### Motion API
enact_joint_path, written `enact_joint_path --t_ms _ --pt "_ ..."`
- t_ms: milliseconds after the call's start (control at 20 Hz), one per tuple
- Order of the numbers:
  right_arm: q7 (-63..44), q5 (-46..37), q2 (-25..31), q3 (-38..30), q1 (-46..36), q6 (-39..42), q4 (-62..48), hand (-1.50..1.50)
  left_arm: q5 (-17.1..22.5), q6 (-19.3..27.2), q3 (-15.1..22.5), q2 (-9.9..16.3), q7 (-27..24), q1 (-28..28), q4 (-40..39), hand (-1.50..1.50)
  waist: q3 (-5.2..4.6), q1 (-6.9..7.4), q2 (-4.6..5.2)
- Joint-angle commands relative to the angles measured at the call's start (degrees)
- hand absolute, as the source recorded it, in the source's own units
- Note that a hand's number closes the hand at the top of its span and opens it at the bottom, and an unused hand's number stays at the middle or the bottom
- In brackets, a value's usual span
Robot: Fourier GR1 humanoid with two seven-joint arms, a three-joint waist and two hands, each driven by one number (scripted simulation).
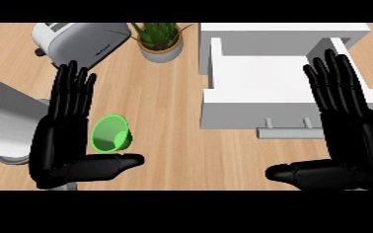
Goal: Pick up the cup, place it into the drawer and close the drawer
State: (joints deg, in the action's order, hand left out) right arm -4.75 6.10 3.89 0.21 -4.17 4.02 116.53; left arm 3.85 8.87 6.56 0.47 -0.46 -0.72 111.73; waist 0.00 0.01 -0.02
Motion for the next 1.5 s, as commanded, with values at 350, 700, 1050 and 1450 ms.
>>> enact_joint_path --t_ms 350,700,1050,1450 --pt "-1.1 3.8 3.4 -5.0 -1.6 3.5 -0.8 -1.5 2.5 -1.9 -3.9 2.5 -1.9 3.4 -4.0 -1.5 0.0 0.0 0.02" --pt "-4.7 -1.3 -0.2 -0.7 -5.9 -1.8 -0.4 -1.5 -0.1 -0.1 -3.0 -0.3 -7.0 6.8 -9.7 -1.5 -0.01 0.13 0.02" --pt "-2.9 -0.7 1.2 -1.7 -4.4 0.7 -2.8 -1.5 3.1 -6.3 -8.9 2.7 -16.9 8.9 -20.0 -1.5 -0.02 0.13 0.03" --pt "-8.6 2.6 1.9 -2.5 -0.6 1.5 7.2 -1.5 3.7 -7.4 -12.2 3.3 -20.7 3.2 -31.1 -1.5 -0.01 -0.12 0.0"
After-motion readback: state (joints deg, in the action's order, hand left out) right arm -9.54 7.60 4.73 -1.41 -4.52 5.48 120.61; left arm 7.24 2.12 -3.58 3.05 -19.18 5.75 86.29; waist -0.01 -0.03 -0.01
